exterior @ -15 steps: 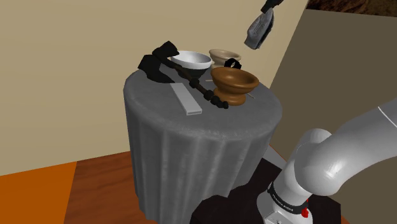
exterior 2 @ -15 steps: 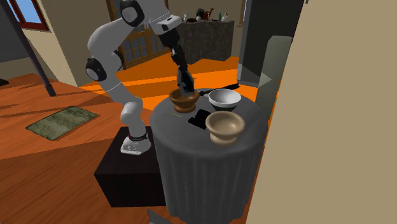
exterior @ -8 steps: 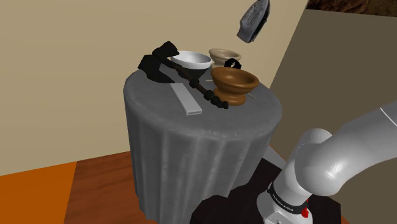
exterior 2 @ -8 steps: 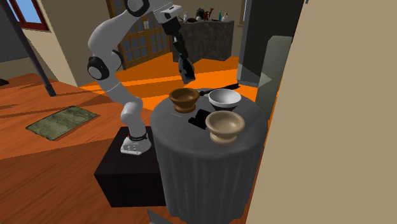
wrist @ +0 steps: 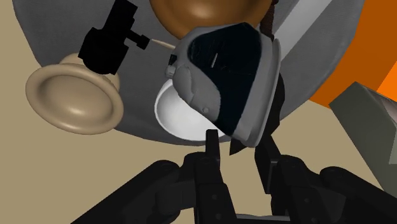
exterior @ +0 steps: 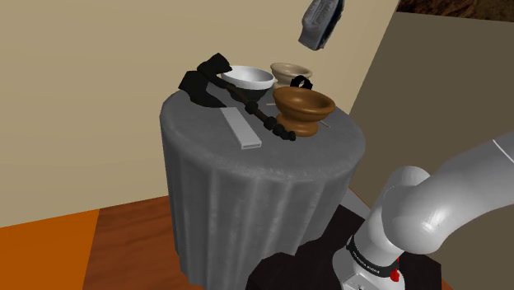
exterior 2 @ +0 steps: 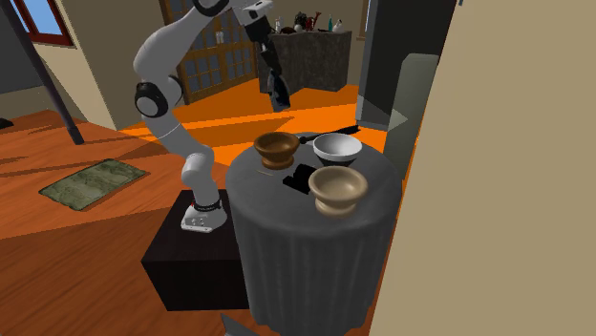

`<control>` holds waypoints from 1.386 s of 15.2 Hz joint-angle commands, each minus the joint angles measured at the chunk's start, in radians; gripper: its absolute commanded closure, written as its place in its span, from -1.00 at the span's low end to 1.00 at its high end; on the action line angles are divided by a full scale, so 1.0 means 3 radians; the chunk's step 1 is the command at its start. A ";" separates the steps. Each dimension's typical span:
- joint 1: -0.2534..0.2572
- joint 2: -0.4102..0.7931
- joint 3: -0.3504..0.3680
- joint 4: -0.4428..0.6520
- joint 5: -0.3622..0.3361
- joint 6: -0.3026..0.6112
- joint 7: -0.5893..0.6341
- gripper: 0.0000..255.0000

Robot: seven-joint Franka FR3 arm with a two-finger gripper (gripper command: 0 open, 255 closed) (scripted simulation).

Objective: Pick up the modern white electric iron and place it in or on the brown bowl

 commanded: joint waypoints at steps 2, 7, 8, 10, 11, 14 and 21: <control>-0.0009 -0.0140 0.0038 -0.0284 -0.0016 0.0147 0.0026 1.00; -0.0028 -0.0363 0.0060 -0.0755 -0.0037 0.0396 0.0027 1.00; -0.0031 -0.0404 0.0063 -0.0842 -0.0041 0.0443 0.0027 1.00; -0.0038 -0.0482 0.0068 -0.1012 -0.0047 0.0535 0.0026 1.00; -0.0041 -0.0520 0.0071 -0.1095 -0.0050 0.0579 0.0026 1.00; -0.0051 -0.0627 0.0076 -0.1333 -0.0059 0.0711 0.0024 1.00; -0.0072 -0.0851 0.0083 -0.1849 -0.0076 0.1002 0.0017 1.00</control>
